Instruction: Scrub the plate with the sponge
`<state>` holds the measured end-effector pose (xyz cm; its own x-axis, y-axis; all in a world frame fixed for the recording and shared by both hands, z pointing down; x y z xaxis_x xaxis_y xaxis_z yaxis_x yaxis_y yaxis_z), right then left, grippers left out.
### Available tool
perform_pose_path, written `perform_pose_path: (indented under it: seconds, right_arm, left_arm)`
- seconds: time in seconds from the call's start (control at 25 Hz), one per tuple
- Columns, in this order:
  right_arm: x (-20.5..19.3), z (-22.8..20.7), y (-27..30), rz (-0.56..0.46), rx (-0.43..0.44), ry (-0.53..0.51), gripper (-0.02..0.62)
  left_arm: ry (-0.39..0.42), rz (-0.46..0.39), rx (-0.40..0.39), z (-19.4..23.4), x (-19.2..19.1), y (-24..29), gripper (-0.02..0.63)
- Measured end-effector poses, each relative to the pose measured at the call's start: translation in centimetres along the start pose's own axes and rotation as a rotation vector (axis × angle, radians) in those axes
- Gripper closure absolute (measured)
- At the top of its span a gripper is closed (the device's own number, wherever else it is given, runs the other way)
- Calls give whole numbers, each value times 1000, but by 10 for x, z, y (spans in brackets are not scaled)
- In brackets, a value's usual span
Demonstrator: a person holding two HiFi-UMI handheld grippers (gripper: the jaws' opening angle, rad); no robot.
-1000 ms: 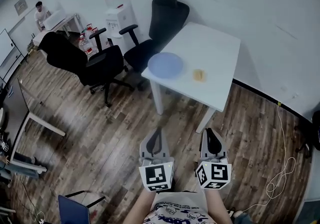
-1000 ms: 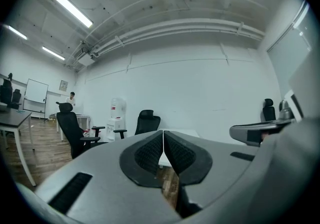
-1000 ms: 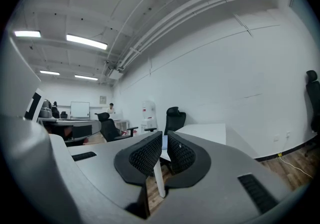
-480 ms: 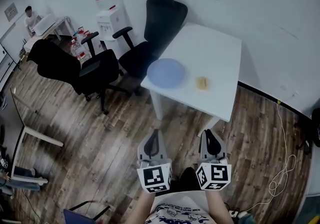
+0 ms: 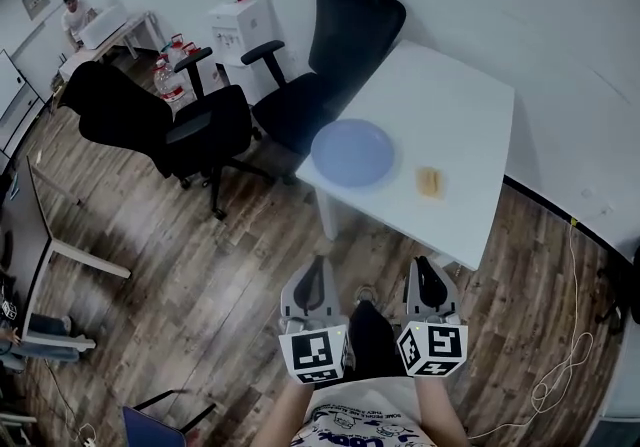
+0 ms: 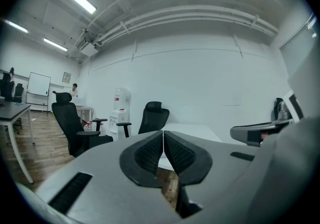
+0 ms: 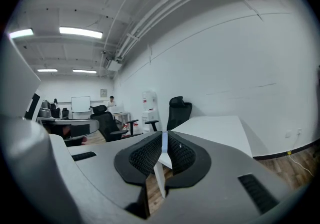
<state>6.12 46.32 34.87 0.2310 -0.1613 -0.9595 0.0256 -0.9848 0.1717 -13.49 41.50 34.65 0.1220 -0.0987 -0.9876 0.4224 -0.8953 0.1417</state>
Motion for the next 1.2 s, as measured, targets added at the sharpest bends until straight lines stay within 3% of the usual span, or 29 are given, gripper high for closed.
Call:
perform_pose_path:
  seconds: [0.24,0.76,1.2]
  right_arm:
    - [13,-13,70,-2,34,-18,568]
    - [65,-95,215,-22,-21,-5,568]
    - [66,-140,273,45,-76,26,568]
  left_arm:
    - [2,5,30,14,4,63,593]
    - [18,13,15,11,37,227,592]
    - [3,76,2,2,36,300,592]
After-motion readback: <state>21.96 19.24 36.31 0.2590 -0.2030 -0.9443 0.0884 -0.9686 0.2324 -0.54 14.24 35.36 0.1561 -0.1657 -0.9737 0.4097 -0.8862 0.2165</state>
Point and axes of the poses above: the fingertips, and each gripper's own axes: y forward along the fingers, z to its left, x out of its top, the point moved 7 cm from there along -y, backward along the fingers, and after that the axes turned 9 degrees about y, right-handed, at the moved point
